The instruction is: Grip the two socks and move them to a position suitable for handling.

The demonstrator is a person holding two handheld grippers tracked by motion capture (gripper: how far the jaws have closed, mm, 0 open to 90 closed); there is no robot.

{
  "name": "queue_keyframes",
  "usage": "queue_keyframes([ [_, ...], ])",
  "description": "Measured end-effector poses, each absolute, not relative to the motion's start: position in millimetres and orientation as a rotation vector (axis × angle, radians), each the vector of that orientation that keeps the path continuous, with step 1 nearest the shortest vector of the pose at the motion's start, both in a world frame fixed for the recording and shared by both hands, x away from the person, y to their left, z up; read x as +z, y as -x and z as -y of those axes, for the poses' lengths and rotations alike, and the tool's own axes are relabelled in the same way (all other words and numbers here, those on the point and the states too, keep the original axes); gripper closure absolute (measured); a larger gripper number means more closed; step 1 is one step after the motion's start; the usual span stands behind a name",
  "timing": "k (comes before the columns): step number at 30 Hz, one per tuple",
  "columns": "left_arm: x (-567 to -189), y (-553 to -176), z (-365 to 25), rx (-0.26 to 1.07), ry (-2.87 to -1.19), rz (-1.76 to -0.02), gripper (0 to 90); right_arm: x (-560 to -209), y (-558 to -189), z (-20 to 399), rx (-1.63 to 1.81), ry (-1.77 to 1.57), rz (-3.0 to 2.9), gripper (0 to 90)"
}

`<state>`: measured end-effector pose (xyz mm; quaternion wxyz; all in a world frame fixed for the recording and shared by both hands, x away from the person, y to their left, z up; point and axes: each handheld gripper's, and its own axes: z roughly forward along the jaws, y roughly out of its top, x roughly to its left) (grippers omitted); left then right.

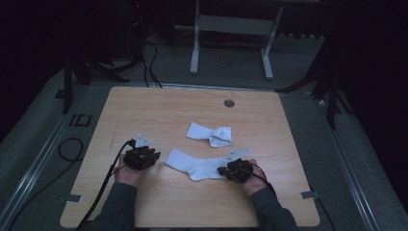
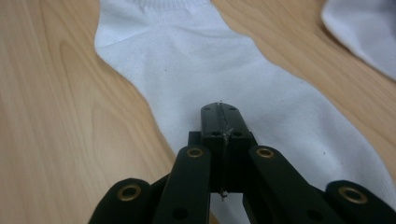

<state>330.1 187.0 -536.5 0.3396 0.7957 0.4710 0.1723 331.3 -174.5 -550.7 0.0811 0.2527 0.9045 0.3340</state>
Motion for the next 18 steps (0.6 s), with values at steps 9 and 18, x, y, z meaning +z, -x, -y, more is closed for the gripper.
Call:
queue_keyframes([
  [9, -537, -331, -187, 0.451, -2.076, -1.228, 69.7, -549, -334, 202, 0.960, -0.787, -2.700, 89.7],
  [18, -538, -331, -190, 0.451, -2.075, -1.235, 69.5, -542, -337, 216, 0.942, -0.837, -2.665, 85.2],
])
